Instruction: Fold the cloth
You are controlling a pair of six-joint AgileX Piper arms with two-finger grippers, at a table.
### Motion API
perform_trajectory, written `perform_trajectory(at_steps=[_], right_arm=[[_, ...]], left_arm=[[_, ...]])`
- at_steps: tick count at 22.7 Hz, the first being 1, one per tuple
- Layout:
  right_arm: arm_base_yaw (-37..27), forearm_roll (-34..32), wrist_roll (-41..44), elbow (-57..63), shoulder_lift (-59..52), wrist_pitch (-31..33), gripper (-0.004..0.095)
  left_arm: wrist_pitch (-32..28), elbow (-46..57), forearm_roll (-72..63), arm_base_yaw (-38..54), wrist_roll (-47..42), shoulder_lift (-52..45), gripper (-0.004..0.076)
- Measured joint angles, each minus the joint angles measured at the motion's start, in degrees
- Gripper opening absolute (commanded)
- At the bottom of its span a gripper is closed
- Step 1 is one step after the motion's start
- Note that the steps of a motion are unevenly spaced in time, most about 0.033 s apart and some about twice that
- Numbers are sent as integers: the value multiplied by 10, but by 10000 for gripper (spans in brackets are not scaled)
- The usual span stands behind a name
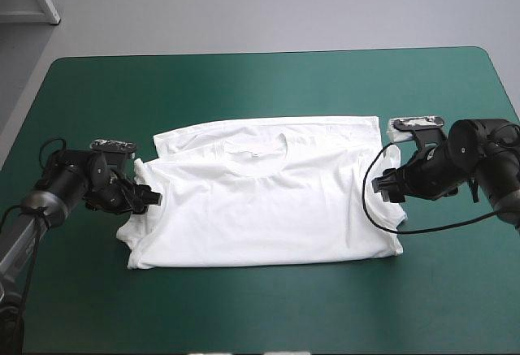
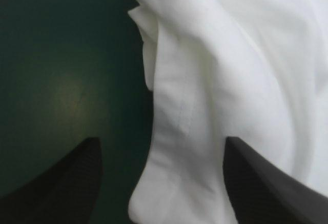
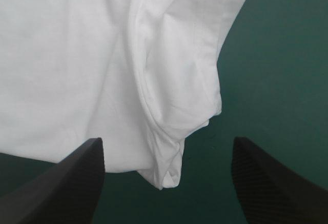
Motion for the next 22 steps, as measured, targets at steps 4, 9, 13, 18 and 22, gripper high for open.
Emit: perform_trajectory(at_steps=[4, 9, 13, 18, 22], right_arm=[[0, 0, 0, 0, 0, 4, 643], [0, 0, 0, 0, 0, 5, 643], [0, 0, 0, 0, 0, 6, 643], [0, 0, 0, 0, 0, 6, 643], [0, 0, 0, 0, 0, 8, 643]], left_arm=[[-18, 0, 2, 0, -2, 38, 379], [-46, 23, -16, 0, 2, 65, 351], [-83, 55, -44, 3, 11, 55, 136], [-91, 62, -64, 2, 12, 51, -10], [-100, 70, -63, 1, 12, 36, -10]])
